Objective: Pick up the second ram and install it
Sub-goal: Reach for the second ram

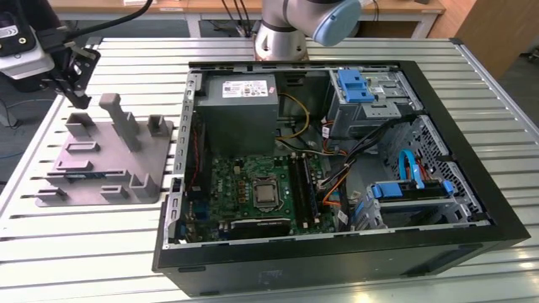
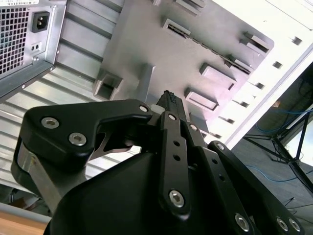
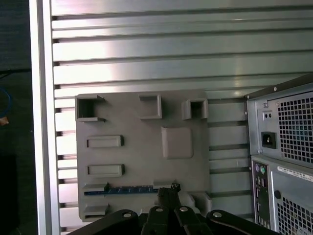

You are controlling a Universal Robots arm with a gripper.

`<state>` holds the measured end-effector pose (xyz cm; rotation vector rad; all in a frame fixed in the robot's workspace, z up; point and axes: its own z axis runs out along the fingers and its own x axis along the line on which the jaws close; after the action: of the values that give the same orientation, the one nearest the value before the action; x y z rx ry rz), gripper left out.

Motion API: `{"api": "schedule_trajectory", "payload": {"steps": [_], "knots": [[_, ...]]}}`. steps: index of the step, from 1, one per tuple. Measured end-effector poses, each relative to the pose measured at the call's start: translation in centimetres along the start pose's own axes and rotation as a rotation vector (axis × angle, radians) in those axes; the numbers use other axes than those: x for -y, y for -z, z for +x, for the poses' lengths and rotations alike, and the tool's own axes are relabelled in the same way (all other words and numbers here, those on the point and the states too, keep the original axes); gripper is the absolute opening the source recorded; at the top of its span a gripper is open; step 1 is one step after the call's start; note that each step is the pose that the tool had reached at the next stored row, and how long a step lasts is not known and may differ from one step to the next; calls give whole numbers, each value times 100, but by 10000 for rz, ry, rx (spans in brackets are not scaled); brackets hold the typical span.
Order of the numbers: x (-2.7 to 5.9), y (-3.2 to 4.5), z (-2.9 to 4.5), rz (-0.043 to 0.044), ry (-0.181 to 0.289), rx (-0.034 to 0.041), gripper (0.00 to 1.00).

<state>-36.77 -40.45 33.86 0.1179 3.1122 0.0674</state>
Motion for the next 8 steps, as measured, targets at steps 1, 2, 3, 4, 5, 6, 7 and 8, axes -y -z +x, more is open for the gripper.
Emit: {"api": "schedule_trajectory", "payload": {"steps": [1,2,3,4,5,6,7,8], "knots": [[3,-8,10,0,0,0,10],[5,-16,20,0,0,0,10],[7,-23,30,1,0,-1,10],[10,-31,40,1,0,-1,10],[12,-39,51,1,-1,-1,10],[15,-47,61,1,0,-1,10],[18,-55,73,1,0,-1,10],[20,-63,83,1,-1,-1,10]]}}
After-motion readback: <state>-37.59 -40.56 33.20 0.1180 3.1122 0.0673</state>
